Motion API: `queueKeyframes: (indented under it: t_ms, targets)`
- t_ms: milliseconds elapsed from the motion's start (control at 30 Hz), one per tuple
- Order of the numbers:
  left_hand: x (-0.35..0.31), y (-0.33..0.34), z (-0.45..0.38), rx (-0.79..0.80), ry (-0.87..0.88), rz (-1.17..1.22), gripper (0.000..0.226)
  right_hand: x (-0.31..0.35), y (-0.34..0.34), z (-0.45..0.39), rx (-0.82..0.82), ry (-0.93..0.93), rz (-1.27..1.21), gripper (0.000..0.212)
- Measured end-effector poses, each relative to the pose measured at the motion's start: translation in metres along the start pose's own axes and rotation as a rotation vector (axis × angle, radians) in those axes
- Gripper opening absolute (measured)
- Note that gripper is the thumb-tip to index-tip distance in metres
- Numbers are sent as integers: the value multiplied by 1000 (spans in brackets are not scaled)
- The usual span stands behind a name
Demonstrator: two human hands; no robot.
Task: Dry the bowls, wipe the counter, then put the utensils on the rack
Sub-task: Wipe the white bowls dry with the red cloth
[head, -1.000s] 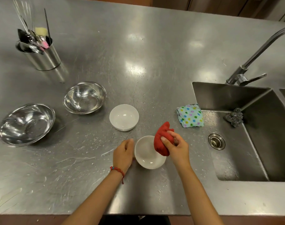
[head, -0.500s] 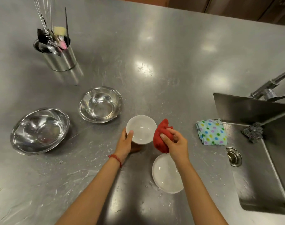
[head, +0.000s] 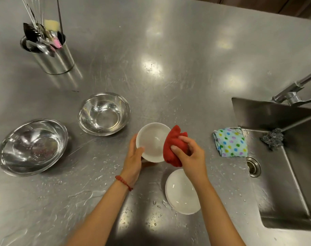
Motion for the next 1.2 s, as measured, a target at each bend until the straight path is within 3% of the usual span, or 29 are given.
queueKeyframes:
  t_ms: [267, 333, 433, 500, 600, 633, 700, 800, 867, 933, 1067, 1100, 1200]
  targets:
    - [1, 19, 24, 10, 92, -179, 35, 2, 38, 1, 96, -206, 645, 34]
    - [1, 22, 27, -20, 111, -232, 35, 3, 47, 1, 82, -156, 846, 34]
    - [-6, 25, 25, -59, 113, -314, 36, 7, 52, 2, 122, 76, 1127, 36]
    - [-6, 28, 25, -57, 135, -314, 35, 11, 44, -2, 248, 138, 1059, 26]
    - [-3, 31, 32, -76, 123, -225, 31, 16, 27, -6, 516, 84, 732, 19]
    - [-3, 32, 34, -69, 120, -229, 28, 16, 26, -4, 519, 53, 650, 21]
    - [-2, 32, 37, -45, 116, -259, 27, 14, 30, 3, 367, -28, 597, 28]
    - [-7, 31, 37, -51, 117, -273, 29, 9, 45, 14, 115, -113, 827, 32]
    - [-10, 32, 38, -72, 136, -281, 30, 10, 49, 15, 80, -54, 1066, 31]
    - [-10, 33, 41, -91, 134, -309, 27, 12, 45, 13, 166, 54, 1131, 25]
    - [-1, 37, 53, -107, 101, -280, 23, 10, 25, 9, 585, 66, 819, 19]
    - [0, 36, 54, -93, 98, -275, 24, 9, 24, 12, 584, 52, 696, 18]
    - [-4, 33, 56, -56, 104, -319, 29, 8, 33, 21, 315, -38, 495, 21]
Point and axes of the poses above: each hand's wrist, its own z-axis away from the middle knuckle, its own y-axis out of the palm, x = y × z, the point moved 1 cm from there along -z, towards the middle knuckle, and after that the axes turned 7 degrees about x, right-handed, at the moved point
